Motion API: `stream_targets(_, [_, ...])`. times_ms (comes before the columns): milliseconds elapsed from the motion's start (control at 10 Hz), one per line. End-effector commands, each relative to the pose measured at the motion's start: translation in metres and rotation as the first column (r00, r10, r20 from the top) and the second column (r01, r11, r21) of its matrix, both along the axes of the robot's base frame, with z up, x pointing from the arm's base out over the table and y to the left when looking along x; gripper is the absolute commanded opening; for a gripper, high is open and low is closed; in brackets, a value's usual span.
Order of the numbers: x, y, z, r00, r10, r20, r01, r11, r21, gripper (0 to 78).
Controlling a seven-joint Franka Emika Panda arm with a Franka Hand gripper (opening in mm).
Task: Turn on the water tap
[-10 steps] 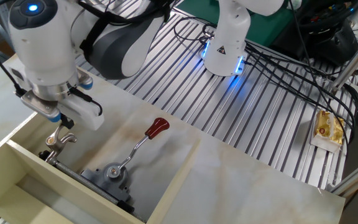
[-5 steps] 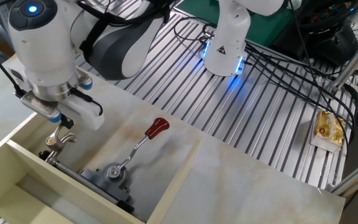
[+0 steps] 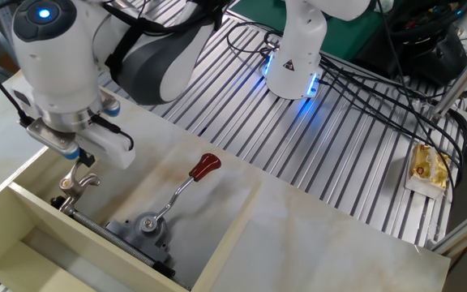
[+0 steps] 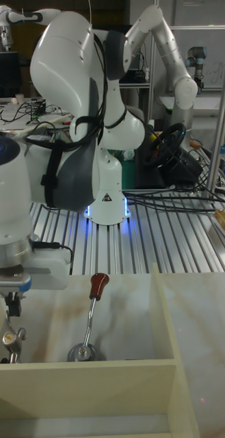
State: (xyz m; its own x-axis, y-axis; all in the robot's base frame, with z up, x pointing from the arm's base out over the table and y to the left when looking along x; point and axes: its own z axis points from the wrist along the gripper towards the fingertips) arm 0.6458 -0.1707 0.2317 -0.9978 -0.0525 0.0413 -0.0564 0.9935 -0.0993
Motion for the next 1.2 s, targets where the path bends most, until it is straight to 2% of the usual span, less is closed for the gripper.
stream_targets(100, [-0.0001,-0.0090,0.0002,1.000,0.008,0.001,-0.008,1.000,-0.003,0.0])
stream_targets(1200, [0.0000,-0.0101,-0.0009,0.999,0.038,0.008,-0.038,0.999,-0.008,0.0])
